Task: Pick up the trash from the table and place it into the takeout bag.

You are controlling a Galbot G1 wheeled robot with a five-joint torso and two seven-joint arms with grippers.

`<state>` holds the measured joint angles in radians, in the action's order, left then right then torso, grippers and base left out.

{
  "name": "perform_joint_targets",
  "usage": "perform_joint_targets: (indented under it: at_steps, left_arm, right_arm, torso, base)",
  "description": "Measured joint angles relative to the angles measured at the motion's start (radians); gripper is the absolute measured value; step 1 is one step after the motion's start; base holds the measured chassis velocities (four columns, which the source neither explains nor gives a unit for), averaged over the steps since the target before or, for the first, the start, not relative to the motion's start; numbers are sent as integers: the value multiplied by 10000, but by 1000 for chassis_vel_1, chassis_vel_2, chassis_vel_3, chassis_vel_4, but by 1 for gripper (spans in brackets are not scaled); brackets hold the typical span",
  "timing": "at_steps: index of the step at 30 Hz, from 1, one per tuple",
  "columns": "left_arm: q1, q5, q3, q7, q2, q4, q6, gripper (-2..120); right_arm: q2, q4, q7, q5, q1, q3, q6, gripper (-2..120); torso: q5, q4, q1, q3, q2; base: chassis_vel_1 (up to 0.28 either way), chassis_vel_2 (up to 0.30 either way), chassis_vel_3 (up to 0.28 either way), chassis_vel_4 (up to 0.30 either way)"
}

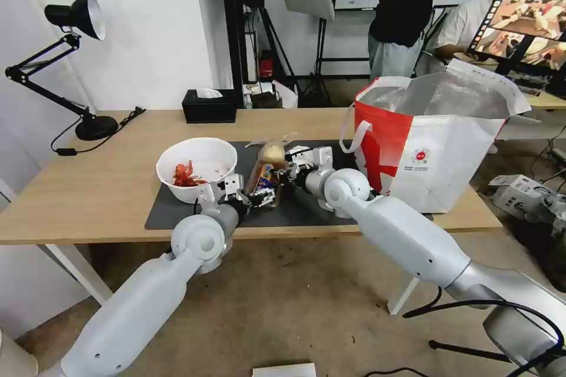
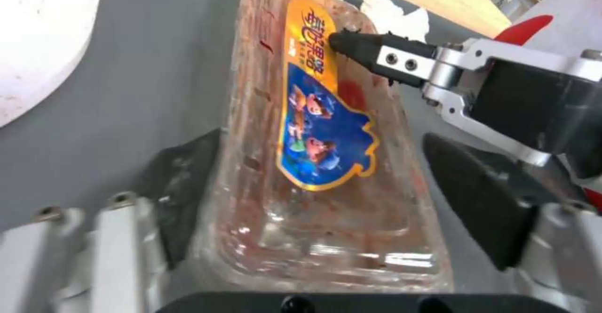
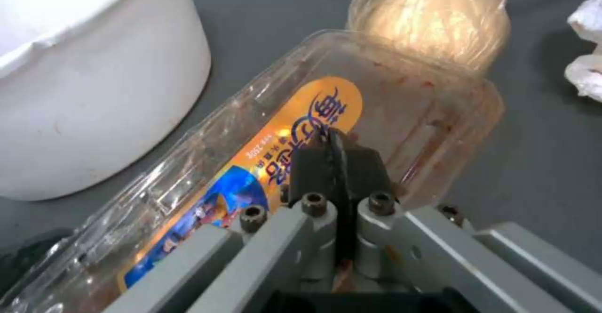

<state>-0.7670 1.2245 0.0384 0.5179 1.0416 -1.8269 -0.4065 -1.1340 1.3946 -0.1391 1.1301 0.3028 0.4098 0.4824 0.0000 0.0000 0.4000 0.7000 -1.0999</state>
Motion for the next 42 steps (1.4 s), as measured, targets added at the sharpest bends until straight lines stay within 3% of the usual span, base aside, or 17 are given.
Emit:
perform_joint_targets:
  at_steps: [4, 7, 14, 20, 23, 34, 42]
  left_arm:
    - [0, -1, 23, -12, 0, 13, 31, 69]
    - [-14, -6, 69, -29, -3, 13, 73, 53]
    - [-67, -46, 134, -44, -4, 12, 163, 32]
    - [-137, -451, 317, -264, -34, 12, 357, 7]
    - [-141, -477, 340, -291, -32, 6, 396, 0]
    - [-268, -430, 292, -286, -111, -136, 572, 0]
    - [-827, 22, -308, -20, -290, -701, 574, 0]
  right_arm:
    - [-23, 0, -13, 11, 1, 0, -2, 0]
    - [-48, 7, -45, 45, 1, -11, -5, 0]
    - [-49, 81, -108, 101, 5, -70, -5, 0]
    - [-42, 165, -226, 252, 31, -199, -15, 0]
    - [-46, 179, -239, 256, 34, -205, -19, 0]
    - [38, 604, -548, 405, 142, -415, -29, 0]
    - [682, 1773, -1042, 541, 510, -763, -378, 28]
  torso:
    - [0, 0, 0, 0, 0]
    - [-1, 0, 0, 0, 0]
    - [-1, 0, 0, 0, 0]
    - [-1, 0, 0, 0, 0]
    - [-1, 0, 0, 0, 0]
    - [0, 1, 0, -1, 0]
    - [0, 0, 0, -1, 0]
  base:
    - [0, 0, 0, 0]
    - [0, 0, 0, 0]
    - [0, 0, 0, 0]
    - [0, 0, 0, 0]
    - [0, 0, 0, 0]
    - [0, 0, 0, 0]
    - [0, 0, 0, 0]
